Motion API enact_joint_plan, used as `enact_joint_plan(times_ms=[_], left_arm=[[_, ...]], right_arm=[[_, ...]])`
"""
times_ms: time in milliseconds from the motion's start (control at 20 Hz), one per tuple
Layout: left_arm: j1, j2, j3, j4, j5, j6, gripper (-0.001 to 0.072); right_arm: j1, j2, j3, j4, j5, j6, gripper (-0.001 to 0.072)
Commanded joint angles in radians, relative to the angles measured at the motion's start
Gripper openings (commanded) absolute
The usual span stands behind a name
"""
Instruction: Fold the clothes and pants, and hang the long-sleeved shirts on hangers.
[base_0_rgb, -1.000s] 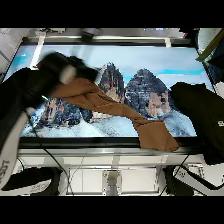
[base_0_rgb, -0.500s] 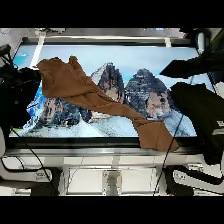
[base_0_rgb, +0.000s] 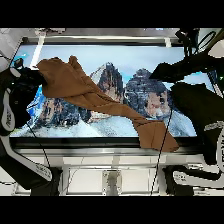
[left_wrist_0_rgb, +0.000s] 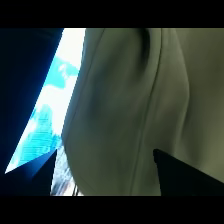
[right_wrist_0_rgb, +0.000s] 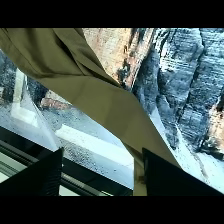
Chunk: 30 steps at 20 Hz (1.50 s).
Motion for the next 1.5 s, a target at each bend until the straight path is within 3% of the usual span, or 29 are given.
enact_joint_plan(times_ms=[0, 250, 300, 350, 400, 600, 800, 900, 1050, 1200, 1300, 1450], left_arm=[[-0.017, -0.116, 0.099, -0.039, 0.055, 0.024, 0.0693], [-0.053, -0.186, 0.151, -0.040, 0.085, 0.020, 0.0673], [-0.059, -0.188, 0.151, -0.040, 0.085, 0.021, 0.0502], [-0.064, -0.185, 0.151, -0.040, 0.085, 0.021, 0.0123], [-0.068, -0.176, 0.152, -0.039, 0.086, 0.021, 0.0030], [-0.068, -0.033, 0.153, -0.040, 0.073, 0.020, 0.0032], [-0.101, 0.257, 0.153, -0.128, -0.026, 0.027, 0.0032], [-0.167, 0.378, 0.153, -0.198, -0.129, 0.096, 0.0032], [-0.365, 0.479, 0.149, -0.333, -0.375, 0.179, 0.0032], [-0.667, 0.483, 0.134, -0.406, -0.489, 0.178, 0.0032], [-0.905, 0.481, 0.075, -0.405, -0.446, 0.178, 0.0032], [-1.219, 0.472, -0.040, -0.367, -0.234, 0.178, 0.0033]], right_arm=[[0.003, -0.003, 0.000, -0.002, 0.000, 0.051, 0.0553], [0.003, -0.003, 0.000, -0.002, -0.001, 0.061, 0.0552], [0.003, -0.003, 0.000, -0.002, -0.001, 0.061, 0.0552], [0.003, -0.003, 0.000, -0.002, 0.000, 0.061, 0.0552], [0.003, -0.003, 0.000, -0.002, 0.000, 0.061, 0.0552], [0.003, -0.003, 0.000, -0.004, 0.004, 0.058, 0.0552], [0.003, -0.003, 0.000, -0.053, 0.023, 0.055, 0.0552], [0.002, -0.003, 0.000, -0.094, 0.064, -0.003, 0.0552], [0.002, -0.003, 0.000, -0.184, 0.108, -0.057, 0.0552], [0.002, -0.002, 0.000, -0.294, 0.110, -0.101, 0.0552], [-0.014, -0.002, 0.000, -0.340, 0.100, -0.120, 0.0552], [-0.097, -0.002, 0.000, -0.335, 0.058, -0.117, 0.0552]])
